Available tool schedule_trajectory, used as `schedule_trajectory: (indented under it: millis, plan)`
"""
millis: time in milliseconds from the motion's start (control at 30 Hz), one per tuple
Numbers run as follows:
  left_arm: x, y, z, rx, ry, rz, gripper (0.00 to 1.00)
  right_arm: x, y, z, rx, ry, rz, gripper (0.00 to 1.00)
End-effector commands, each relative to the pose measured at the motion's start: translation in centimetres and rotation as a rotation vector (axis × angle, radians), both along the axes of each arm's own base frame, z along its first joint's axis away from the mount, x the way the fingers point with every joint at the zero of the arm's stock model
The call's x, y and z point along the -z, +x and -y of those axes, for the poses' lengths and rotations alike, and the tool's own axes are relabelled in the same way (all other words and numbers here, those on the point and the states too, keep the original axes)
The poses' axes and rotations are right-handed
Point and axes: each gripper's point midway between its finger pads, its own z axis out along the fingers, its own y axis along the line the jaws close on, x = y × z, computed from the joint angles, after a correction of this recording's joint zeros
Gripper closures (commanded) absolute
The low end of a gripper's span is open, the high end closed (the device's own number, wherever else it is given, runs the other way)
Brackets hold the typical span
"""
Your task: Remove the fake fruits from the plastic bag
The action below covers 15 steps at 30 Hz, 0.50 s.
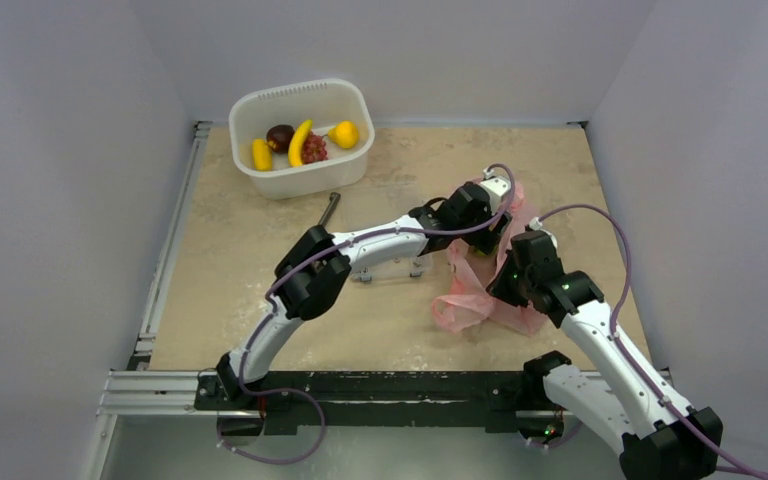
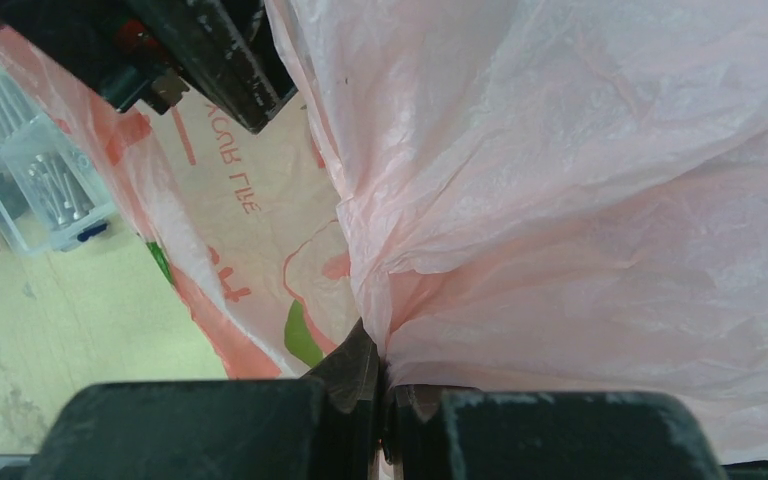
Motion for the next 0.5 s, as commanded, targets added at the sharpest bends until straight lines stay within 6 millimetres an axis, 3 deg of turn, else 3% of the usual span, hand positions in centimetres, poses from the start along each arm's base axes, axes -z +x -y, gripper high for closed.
schedule_trajectory:
  millis: [0, 333, 467]
  plan:
    - [-0.3, 0.9, 0.1, -0.062, 0.002, -0.017, 0.23, -0.1, -0.2, 0.0, 0.004, 0.012, -0.004, 1.00]
    - [3.1, 1.2, 0.3, -0.061, 0.062, -0.041, 0.24, 0.3, -0.2, -0.4, 0.000, 0.030, -0.010, 1.00]
    - [3.2, 0.9, 0.6, -0.043, 0.055, -0.050, 0.34, 0.3, -0.2, -0.4, 0.000, 0.032, -0.007, 1.00]
